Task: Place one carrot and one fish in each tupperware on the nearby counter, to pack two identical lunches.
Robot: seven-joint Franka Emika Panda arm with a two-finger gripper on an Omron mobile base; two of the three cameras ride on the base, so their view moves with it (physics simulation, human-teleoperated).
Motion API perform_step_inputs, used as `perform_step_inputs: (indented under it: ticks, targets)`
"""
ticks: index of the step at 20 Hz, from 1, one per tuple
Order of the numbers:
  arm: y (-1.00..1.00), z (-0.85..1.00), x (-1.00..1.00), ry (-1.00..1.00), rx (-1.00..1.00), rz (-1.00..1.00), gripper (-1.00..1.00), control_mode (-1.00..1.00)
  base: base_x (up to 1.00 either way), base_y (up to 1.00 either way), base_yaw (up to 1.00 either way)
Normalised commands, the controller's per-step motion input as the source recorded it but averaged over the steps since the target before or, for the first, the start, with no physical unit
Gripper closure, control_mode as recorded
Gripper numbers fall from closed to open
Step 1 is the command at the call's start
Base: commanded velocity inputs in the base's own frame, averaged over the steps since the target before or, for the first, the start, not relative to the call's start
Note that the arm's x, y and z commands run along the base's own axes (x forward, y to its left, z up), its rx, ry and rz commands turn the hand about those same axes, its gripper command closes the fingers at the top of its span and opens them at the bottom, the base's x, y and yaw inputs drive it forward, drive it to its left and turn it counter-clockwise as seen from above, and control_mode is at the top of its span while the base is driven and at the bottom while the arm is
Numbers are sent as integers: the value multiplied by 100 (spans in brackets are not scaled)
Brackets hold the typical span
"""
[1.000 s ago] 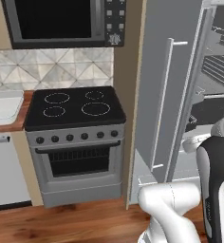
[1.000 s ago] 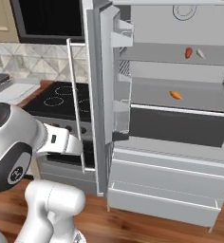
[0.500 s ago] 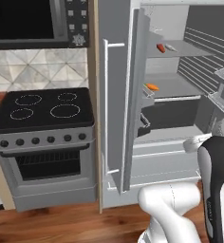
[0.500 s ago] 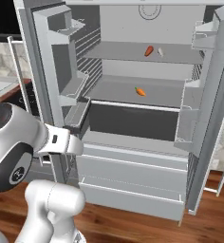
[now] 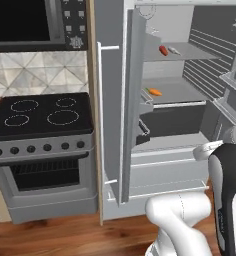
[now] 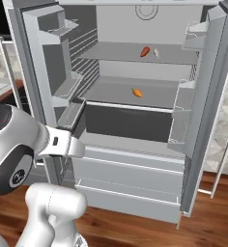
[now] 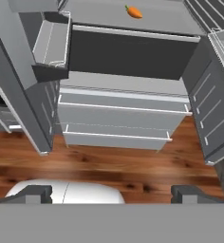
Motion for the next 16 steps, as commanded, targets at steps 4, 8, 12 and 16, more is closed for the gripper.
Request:
perform_step_inputs:
  ticks: [4, 8, 12, 16]
  targets:
    - [0, 0, 0, 0, 0, 0, -100, 100, 14, -45, 0]
    - [0, 0, 0, 0, 0, 0, -100, 100, 10, -40, 0]
    - [0, 0, 0, 0, 0, 0, -100, 100, 20, -4, 0]
    - [0, 0, 0, 0, 0, 0, -100, 100, 47, 0, 0]
